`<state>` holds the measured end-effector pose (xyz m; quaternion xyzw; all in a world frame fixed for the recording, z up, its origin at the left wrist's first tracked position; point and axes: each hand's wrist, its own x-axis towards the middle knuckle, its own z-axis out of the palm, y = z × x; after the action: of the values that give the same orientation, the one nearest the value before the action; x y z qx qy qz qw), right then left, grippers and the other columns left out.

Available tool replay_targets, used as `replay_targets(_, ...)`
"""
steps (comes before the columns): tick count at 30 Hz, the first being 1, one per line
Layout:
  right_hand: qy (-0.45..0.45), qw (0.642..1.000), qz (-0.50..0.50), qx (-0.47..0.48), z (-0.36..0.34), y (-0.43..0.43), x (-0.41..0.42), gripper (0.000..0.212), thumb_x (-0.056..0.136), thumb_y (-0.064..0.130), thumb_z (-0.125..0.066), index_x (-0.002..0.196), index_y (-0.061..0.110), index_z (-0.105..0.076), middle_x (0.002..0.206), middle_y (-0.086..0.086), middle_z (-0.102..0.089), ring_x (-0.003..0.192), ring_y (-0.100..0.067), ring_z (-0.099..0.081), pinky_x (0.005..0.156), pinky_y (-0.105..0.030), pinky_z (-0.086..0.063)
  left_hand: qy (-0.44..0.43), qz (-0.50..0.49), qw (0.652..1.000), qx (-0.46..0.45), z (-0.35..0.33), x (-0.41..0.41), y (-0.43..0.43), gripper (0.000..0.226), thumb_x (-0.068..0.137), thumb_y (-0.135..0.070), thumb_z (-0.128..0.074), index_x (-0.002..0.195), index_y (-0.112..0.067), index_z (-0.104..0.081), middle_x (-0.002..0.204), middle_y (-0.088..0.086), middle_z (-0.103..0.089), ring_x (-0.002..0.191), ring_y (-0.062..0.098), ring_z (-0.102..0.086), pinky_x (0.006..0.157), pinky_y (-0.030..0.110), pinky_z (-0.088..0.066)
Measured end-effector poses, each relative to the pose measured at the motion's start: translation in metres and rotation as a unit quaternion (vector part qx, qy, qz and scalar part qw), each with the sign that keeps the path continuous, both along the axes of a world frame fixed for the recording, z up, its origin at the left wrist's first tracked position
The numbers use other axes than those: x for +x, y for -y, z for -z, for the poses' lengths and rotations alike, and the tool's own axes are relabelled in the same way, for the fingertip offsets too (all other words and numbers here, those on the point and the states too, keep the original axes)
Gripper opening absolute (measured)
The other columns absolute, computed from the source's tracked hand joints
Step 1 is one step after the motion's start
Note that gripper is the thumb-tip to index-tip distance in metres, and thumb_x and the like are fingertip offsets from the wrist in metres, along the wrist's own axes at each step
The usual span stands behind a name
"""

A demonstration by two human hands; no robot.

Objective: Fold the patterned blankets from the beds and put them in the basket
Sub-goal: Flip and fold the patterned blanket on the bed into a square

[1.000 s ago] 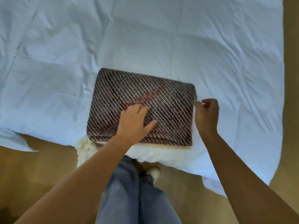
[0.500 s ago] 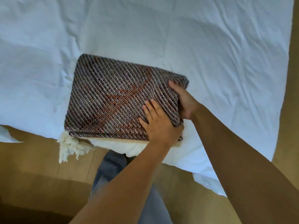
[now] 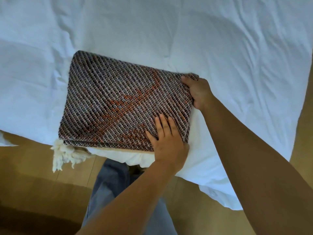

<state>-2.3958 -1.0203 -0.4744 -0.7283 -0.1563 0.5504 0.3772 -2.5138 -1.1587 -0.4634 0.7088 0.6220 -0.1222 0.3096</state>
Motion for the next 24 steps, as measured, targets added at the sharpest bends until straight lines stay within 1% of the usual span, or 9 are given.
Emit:
replay_targets(2, 0.19, 0.974, -0.12, 0.019, 0.007, 0.003, -0.004, 0.028, 0.091, 0.029, -0.055, 0.1, 0.004, -0.063, 0.101, -0.014, -0.067, 0.091, -0.025, -0.063, 0.079, -0.029, -0.049, -0.013, 0.013, 1.0, -0.016, 0.009, 0.003, 0.001, 0.107, 0.081, -0.065, -0.04, 0.133, -0.008, 0.034, 0.148, 0.018, 0.03, 0.135, 0.033, 0.03, 0.104, 0.064, 0.009)
replay_targets(5, 0.41, 0.885, -0.218, 0.033, 0.015, 0.011, -0.012, 0.044, 0.097, 0.041, -0.036, 0.101, 0.002, -0.056, 0.1, -0.016, -0.065, 0.091, -0.03, -0.06, 0.074, -0.029, -0.04, -0.022, 0.019, 0.999, -0.016, 0.018, 0.005, 0.003, 0.124, 0.068, -0.075, -0.047, 0.123, -0.015, 0.047, 0.141, 0.018, 0.043, 0.129, 0.033, 0.04, 0.1, 0.066, 0.015)
replay_targets(11, 0.516, 0.825, -0.231, 0.003, 0.041, 0.012, -0.016, 0.046, 0.098, 0.042, -0.03, 0.108, 0.003, -0.051, 0.104, -0.015, -0.061, 0.09, -0.033, -0.06, 0.067, -0.034, -0.038, -0.054, 0.071, 0.996, 0.027, 0.039, 0.002, 0.011, 0.121, 0.07, -0.073, -0.044, 0.122, -0.02, 0.052, 0.127, 0.021, 0.056, 0.118, 0.036, 0.051, 0.09, 0.066, 0.027)
replay_targets(13, 0.542, 0.815, -0.205, -0.009, 0.037, 0.012, -0.018, 0.045, 0.096, 0.04, -0.035, 0.121, 0.003, -0.045, 0.119, -0.017, -0.053, 0.105, -0.034, -0.053, 0.081, -0.039, -0.039, -0.075, 0.086, 0.993, 0.018, 0.042, 0.002, 0.006, 0.122, 0.073, -0.071, -0.044, 0.116, -0.016, 0.056, 0.124, 0.024, 0.057, 0.112, 0.038, 0.054, 0.089, 0.068, 0.025)
replay_targets(15, 0.605, 0.773, -0.193, -0.004, 0.027, 0.016, -0.027, 0.055, 0.094, 0.037, -0.04, 0.137, 0.004, -0.032, 0.137, -0.02, -0.041, 0.125, -0.035, -0.039, 0.103, -0.047, -0.027, -0.089, 0.107, 0.99, -0.013, 0.034, 0.007, 0.002, 0.122, 0.073, -0.074, -0.043, 0.118, -0.014, 0.053, 0.131, 0.026, 0.05, 0.113, 0.04, 0.051, 0.093, 0.07, 0.019)
replay_targets(17, 0.619, 0.742, -0.24, 0.094, 0.016, 0.032, -0.048, 0.063, 0.092, 0.037, -0.04, 0.143, 0.002, -0.024, 0.146, -0.022, -0.033, 0.135, -0.036, -0.029, 0.112, -0.051, -0.012, -0.08, 0.14, 0.986, -0.047, 0.019, 0.007, -0.004, 0.118, 0.071, -0.078, -0.041, 0.134, -0.014, 0.036, 0.145, 0.025, 0.032, 0.127, 0.043, 0.038, 0.1, 0.07, 0.007)
replay_targets(19, 0.582, 0.717, -0.344, 0.169, 0.012, 0.054, -0.067, 0.066, 0.091, 0.043, -0.035, 0.143, 0.004, -0.024, 0.149, -0.021, -0.027, 0.139, -0.036, -0.021, 0.112, -0.05, -0.004, -0.04, 0.205, 0.976, -0.068, -0.002, -0.012, -0.017, 0.098, 0.074, -0.072, -0.043, 0.147, -0.015, -0.01, 0.153, 0.016, -0.007, 0.138, 0.04, 0.005, 0.104, 0.061, -0.012)
replay_targets(21, 0.541, 0.729, -0.396, 0.139, 0.015, 0.065, -0.068, 0.065, 0.094, 0.046, -0.03, 0.146, 0.01, -0.017, 0.154, -0.017, -0.015, 0.142, -0.032, -0.009, 0.112, -0.046, 0.004, 0.018, 0.245, 0.969, -0.006, -0.016, -0.046, -0.028, 0.056, 0.081, -0.05, -0.05, 0.125, -0.014, -0.05, 0.137, 0.008, -0.042, 0.127, 0.028, -0.028, 0.098, 0.045, -0.031)
replay_targets(24, 0.541, 0.726, -0.413, 0.099, 0.025, 0.063, -0.055, 0.062, 0.096, 0.044, -0.028, 0.148, 0.015, -0.007, 0.156, -0.014, -0.005, 0.144, -0.029, 0.0, 0.112, -0.042, 0.01, 0.06, 0.131, 0.975, 0.171, -0.019, -0.092, -0.045, 0.038, 0.082, -0.028, -0.047, 0.112, -0.011, -0.062, 0.128, 0.005, -0.056, 0.119, 0.023, -0.047, 0.097, 0.043, -0.039)
